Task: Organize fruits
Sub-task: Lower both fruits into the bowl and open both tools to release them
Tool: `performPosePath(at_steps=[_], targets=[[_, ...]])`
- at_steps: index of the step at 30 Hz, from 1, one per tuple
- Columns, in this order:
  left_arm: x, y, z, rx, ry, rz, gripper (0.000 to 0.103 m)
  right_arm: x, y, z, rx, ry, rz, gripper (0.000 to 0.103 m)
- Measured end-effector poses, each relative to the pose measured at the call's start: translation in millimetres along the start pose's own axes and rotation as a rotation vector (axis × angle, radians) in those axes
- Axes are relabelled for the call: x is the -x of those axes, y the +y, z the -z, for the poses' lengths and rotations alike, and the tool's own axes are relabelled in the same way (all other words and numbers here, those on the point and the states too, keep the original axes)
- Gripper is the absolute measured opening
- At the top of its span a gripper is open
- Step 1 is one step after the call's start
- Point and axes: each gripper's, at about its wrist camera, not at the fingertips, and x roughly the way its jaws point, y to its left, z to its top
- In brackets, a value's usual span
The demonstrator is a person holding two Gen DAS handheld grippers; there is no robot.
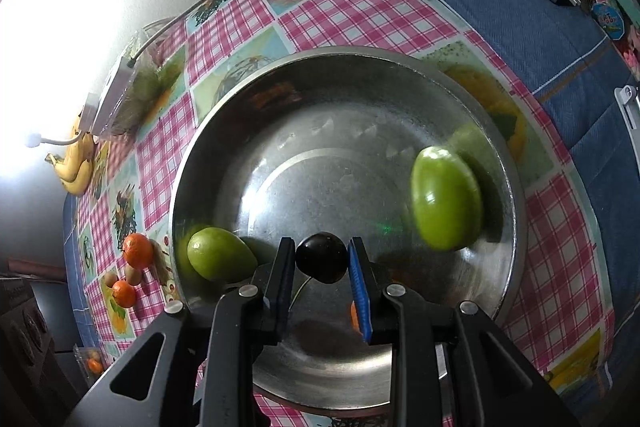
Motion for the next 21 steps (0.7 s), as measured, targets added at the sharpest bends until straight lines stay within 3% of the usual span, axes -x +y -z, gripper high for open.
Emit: performPosePath(at_steps=[21], targets=[[18.3, 16.7, -5.1, 0.041, -0.038, 0.008, 0.036, 31.6, -1.4, -4.5, -0.025, -0.086, 0.000, 0.036]])
